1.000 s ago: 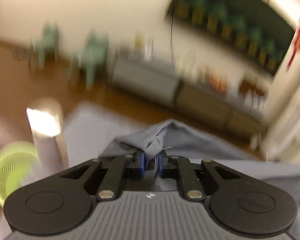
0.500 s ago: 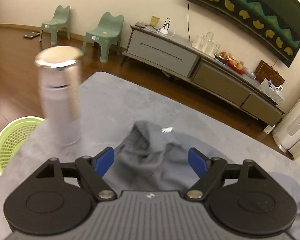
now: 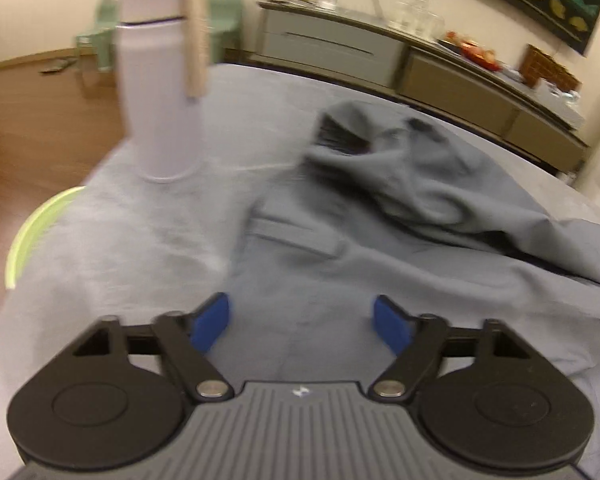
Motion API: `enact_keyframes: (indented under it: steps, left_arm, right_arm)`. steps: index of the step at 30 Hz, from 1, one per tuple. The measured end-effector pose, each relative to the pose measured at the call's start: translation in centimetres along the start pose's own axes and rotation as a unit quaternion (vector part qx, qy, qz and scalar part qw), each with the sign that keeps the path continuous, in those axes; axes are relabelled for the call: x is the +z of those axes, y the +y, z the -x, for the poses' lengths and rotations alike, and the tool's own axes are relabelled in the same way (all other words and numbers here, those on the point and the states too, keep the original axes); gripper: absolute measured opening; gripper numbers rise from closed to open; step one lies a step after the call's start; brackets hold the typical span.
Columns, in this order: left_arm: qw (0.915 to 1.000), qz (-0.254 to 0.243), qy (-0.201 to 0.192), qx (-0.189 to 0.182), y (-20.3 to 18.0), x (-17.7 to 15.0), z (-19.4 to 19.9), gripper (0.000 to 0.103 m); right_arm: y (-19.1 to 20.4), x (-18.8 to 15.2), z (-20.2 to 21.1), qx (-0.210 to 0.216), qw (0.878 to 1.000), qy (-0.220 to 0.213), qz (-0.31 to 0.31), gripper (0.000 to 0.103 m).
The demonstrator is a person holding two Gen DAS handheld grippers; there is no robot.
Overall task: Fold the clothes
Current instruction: 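Lower the shirt onto the table and open both grippers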
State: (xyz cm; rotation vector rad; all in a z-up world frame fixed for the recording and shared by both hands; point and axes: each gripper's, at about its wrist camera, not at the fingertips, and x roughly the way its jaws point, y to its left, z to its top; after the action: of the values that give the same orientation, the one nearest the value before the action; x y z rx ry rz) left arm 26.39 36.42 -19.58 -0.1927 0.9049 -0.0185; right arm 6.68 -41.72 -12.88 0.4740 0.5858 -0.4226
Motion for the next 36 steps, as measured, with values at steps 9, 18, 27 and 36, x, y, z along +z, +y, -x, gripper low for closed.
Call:
enact_keyframes:
  steps: [9,18,27,36]
  left_arm:
    - [0.9934,-0.015,-0.072,-0.089,-1.0,-1.8,7.2,0.010]
    - [0.9902,0.111,-0.075,0.039,3.9,-4.8,7.3,0.065]
    - [0.9986,0.041,-0.016,0.028,1.5,-5.8,7.0,0.043]
    - [0.9971,0.061,-0.037,0.027,2.2,-6.2,8.6,0.055]
  right_arm:
    - [-1.0,-0.7,0.5,0.013,1.000,-0.001,-0.021,0.091]
    - [-1.4,-1.4,0.1,-0.016,1.000,0.000,0.012,0.095]
    - [-0.3,-1.8,-3.6,0.095,0.991,0.085,0.048,0.004]
    - [-4.0,-0.6,-0.1,-0.080,0.997,0.009,0.017,0.001]
